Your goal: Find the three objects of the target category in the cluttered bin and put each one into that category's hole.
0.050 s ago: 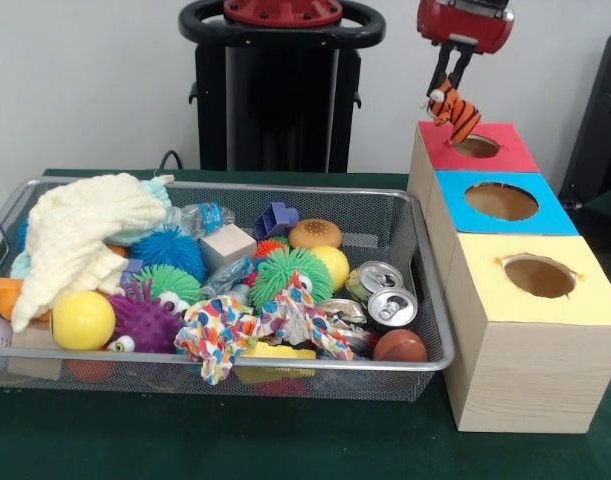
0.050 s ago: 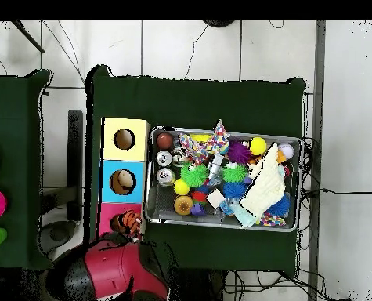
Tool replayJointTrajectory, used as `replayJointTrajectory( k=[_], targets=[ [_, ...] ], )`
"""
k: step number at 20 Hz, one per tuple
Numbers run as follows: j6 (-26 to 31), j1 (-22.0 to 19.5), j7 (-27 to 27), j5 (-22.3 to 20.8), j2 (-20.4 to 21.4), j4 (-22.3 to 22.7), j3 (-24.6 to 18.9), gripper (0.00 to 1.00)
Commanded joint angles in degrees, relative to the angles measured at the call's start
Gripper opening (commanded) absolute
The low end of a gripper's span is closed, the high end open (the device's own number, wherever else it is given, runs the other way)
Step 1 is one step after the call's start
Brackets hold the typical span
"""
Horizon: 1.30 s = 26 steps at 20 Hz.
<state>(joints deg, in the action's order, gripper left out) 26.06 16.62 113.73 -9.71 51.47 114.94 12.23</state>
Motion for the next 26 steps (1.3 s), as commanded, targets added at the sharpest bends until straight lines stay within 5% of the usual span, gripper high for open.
replayJointTrajectory(
  k=[1, 12, 26],
  targets=[
    [-8.3, -1.3, 14.1, 2.0, -6.2, 3.1, 0.7, 0.00],
    [-15.5, 1.0, 15.3, 3.4, -8.4, 8.9, 2.9, 0.00],
    [-11.0, 6.1, 14.5, 8.2, -6.1, 9.6, 4.9, 0.00]
  ],
)
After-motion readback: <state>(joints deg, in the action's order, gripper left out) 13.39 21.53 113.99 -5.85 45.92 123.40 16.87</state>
